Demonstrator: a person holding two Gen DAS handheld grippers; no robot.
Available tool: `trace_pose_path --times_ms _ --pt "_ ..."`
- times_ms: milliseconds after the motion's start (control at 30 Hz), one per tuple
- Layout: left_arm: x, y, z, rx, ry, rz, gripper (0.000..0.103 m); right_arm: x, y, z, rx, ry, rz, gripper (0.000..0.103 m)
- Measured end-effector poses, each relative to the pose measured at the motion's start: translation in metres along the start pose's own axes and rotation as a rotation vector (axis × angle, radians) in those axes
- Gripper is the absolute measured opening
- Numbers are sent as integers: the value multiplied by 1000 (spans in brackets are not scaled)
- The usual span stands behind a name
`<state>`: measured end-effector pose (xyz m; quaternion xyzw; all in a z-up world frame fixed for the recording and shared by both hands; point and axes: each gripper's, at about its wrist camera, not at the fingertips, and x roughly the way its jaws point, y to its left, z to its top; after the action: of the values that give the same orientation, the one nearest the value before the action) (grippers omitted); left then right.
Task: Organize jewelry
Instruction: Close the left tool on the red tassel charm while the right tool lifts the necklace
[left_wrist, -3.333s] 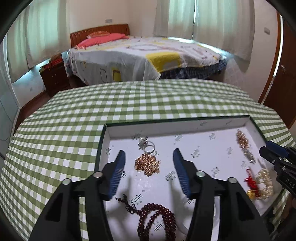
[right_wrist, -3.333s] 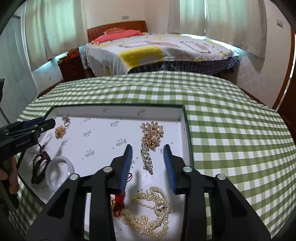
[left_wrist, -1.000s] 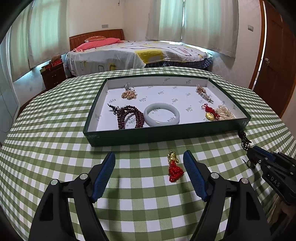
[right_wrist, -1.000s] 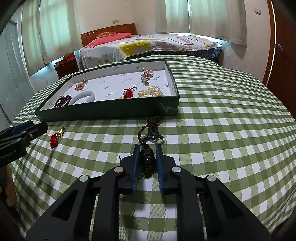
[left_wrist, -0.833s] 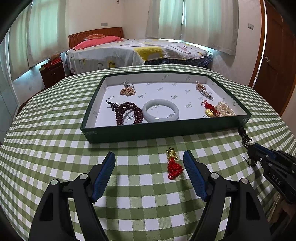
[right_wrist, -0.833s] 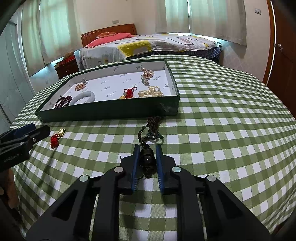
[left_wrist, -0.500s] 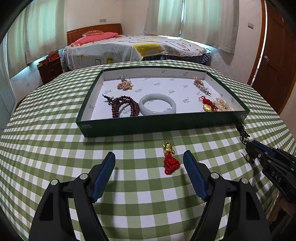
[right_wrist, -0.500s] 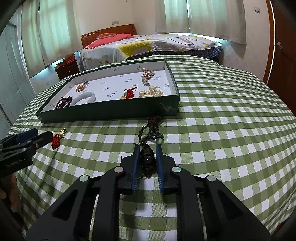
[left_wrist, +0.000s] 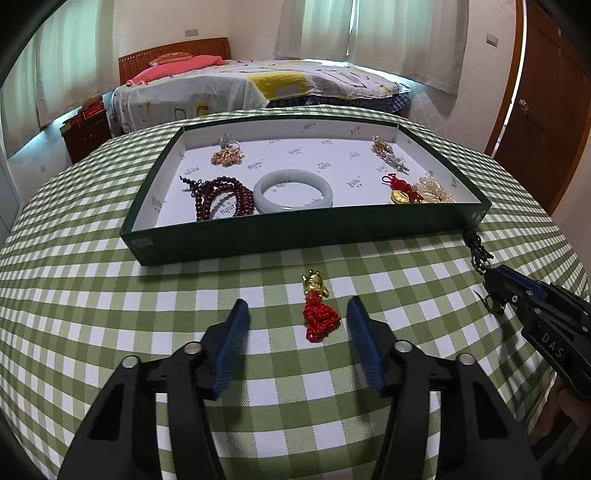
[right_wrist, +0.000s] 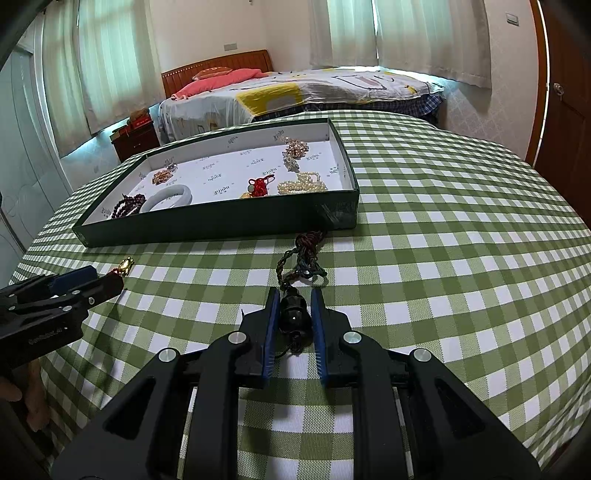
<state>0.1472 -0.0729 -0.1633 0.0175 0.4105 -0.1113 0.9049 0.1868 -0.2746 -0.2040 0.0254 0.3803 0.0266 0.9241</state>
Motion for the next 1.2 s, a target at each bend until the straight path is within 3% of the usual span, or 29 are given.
trace_pose_path --times_ms 167,300,1200 --pt "-1 -5 -2 29 -9 -6 25 0 0 0 0 0 0 17" --pt "-1 -6 -3 44 -12 1 16 0 -1 0 0 0 0 17" --pt "-10 7 0 2 -36 -11 12 -4 14 5 -13 -7 29 17"
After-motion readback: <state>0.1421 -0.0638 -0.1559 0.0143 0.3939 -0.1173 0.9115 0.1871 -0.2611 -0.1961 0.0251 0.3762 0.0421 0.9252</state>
